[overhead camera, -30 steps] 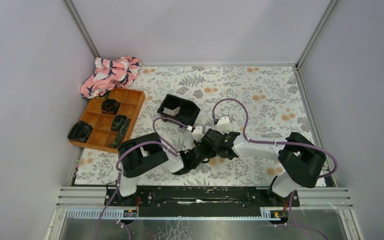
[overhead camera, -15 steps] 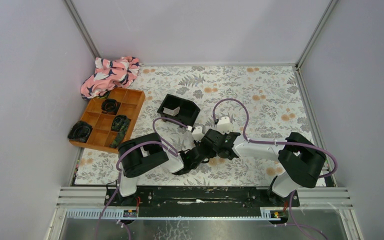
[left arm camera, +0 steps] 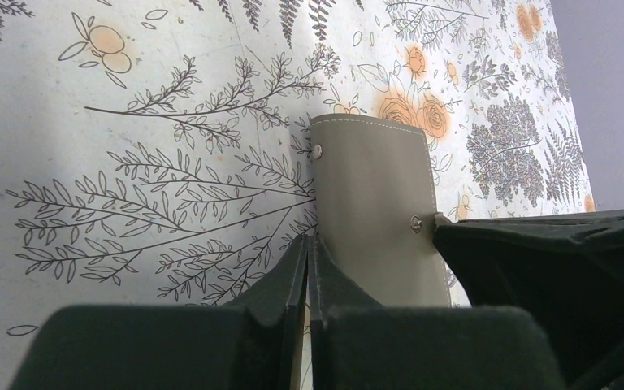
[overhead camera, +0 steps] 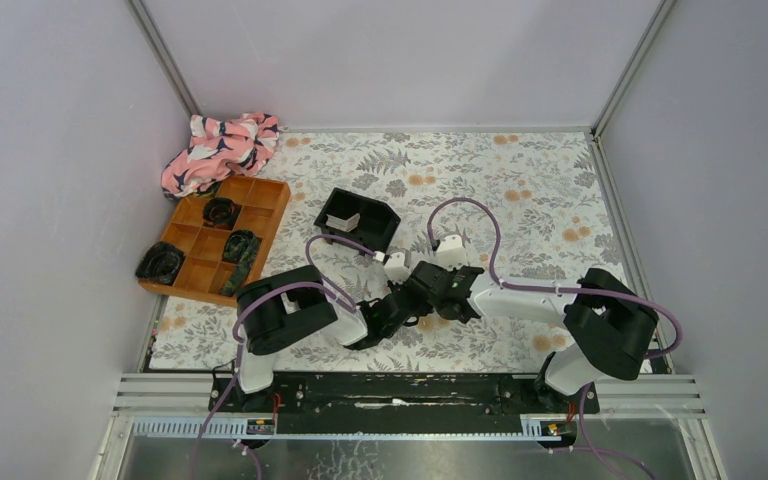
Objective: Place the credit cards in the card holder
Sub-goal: Close the card holder at the center of the board.
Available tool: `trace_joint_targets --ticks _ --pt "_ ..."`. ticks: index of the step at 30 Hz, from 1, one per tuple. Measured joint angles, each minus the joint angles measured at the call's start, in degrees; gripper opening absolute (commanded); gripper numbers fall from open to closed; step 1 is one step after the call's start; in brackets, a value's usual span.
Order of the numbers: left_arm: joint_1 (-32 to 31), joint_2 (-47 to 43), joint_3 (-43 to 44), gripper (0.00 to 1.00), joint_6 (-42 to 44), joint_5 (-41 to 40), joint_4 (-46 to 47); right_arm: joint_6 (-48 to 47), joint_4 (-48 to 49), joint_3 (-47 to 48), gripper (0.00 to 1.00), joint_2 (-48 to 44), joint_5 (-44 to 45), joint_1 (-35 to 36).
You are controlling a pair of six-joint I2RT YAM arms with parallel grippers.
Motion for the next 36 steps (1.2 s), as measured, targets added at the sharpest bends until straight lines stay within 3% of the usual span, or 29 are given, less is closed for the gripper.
trace_joint_targets --ticks 36 --pt "0.0 0.0 -0.44 0.06 -0.37 -0.02 0.66 -1.64 3.89 0.33 0.13 3.37 0.76 -1.31"
